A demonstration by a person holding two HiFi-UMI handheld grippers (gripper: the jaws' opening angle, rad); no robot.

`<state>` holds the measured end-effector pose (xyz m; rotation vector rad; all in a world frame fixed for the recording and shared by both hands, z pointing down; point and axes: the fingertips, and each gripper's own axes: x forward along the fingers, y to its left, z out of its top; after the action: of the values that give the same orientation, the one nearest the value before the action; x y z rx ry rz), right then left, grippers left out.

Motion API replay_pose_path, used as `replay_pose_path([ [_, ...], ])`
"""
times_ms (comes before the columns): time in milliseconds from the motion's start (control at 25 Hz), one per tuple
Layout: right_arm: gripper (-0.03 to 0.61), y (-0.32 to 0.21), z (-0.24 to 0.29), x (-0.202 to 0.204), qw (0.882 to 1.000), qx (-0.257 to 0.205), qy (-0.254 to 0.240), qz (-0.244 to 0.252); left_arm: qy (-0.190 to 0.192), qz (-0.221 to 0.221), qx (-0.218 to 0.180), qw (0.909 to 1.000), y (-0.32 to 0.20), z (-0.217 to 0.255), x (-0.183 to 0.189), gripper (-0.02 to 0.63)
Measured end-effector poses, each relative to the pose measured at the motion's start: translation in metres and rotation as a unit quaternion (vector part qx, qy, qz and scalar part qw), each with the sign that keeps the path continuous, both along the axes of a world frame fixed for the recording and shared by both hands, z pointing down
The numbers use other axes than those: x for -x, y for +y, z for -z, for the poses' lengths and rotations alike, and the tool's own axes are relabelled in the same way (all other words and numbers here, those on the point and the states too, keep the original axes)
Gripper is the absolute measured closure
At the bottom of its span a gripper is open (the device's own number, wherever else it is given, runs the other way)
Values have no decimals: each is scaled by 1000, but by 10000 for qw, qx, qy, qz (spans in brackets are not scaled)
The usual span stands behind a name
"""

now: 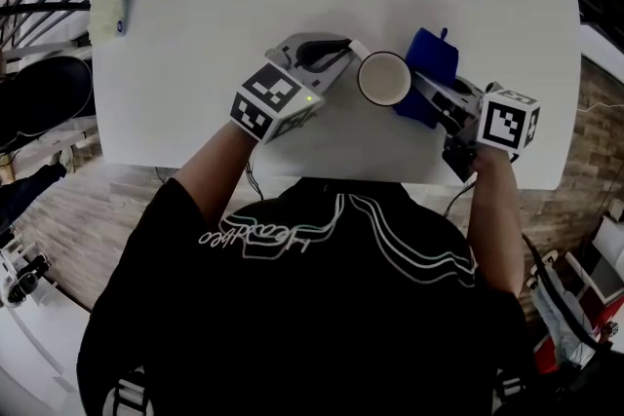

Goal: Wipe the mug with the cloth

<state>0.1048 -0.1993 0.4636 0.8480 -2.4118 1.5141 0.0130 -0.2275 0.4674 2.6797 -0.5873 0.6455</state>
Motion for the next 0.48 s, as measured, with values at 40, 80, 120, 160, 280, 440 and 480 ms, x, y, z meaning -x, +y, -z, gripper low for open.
replay_pose_path([
  [40,525,0,0,-1,10000,-8,16,-47,-1,6,-2,10000,1,-1,2,580],
  [80,525,-1,1,-2,9999,-23,22,-117,-1,11,-4,10000,2,-1,3,578],
  [120,525,-1,2,-3,9998,-50,21,-207,-1,16,-5,10000,2,-2,5,578],
  [160,525,-2,4,-5,9995,-94,14,-301,-3,20,-7,10000,3,-2,7,578],
  [280,525,-4,15,-6,9983,-213,-83,-532,-31,37,-11,10000,2,-4,15,578],
  [440,525,8,31,-10,9964,-326,-261,-742,-83,62,-37,9999,8,-2,20,578],
  [480,525,13,35,-11,9959,-354,-325,-771,-96,60,-48,9999,10,-2,20,578],
])
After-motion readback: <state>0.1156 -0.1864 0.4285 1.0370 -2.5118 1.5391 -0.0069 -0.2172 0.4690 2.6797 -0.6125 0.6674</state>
